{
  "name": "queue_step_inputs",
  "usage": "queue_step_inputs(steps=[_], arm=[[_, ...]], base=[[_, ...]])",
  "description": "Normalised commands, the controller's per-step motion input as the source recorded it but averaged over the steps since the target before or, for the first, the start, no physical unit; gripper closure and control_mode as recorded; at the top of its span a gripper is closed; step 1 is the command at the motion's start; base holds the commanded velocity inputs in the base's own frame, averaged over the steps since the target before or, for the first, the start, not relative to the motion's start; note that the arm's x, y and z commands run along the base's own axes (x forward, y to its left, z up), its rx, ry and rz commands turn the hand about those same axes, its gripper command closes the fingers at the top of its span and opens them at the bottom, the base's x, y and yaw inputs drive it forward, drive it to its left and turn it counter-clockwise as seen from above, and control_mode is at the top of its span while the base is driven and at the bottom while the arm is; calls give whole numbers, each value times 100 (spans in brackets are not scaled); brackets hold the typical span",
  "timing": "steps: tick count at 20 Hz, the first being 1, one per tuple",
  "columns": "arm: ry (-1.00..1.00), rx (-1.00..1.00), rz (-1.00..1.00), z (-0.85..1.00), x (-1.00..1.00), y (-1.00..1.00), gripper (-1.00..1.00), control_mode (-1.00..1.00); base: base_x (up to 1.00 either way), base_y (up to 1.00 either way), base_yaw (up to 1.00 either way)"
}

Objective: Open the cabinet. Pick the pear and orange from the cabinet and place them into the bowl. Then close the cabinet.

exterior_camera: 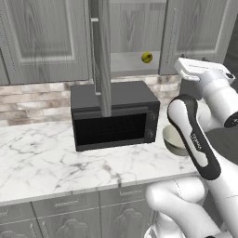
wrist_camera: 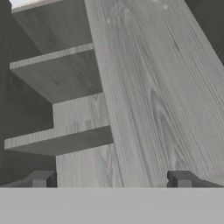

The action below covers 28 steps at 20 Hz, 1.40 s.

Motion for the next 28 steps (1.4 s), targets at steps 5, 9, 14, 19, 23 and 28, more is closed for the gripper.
queue_step_inputs(steps=[5,9,14,19,23,28], arm=[[0,0,0,-2,62,-2,-100,-100],[0,0,0,-3,58,-22,-100,-100],[0,0,0,0,48,-22,-100,-100],[0,0,0,-2,39,-8,-100,-100],[0,0,0,-8,41,-6,-100,-100],[3,-1,4,-14,23,1,-100,-100]], base=[[0,0,0],[0,0,0],[0,0,0],[0,0,0],[0,0,0],[0,0,0]])
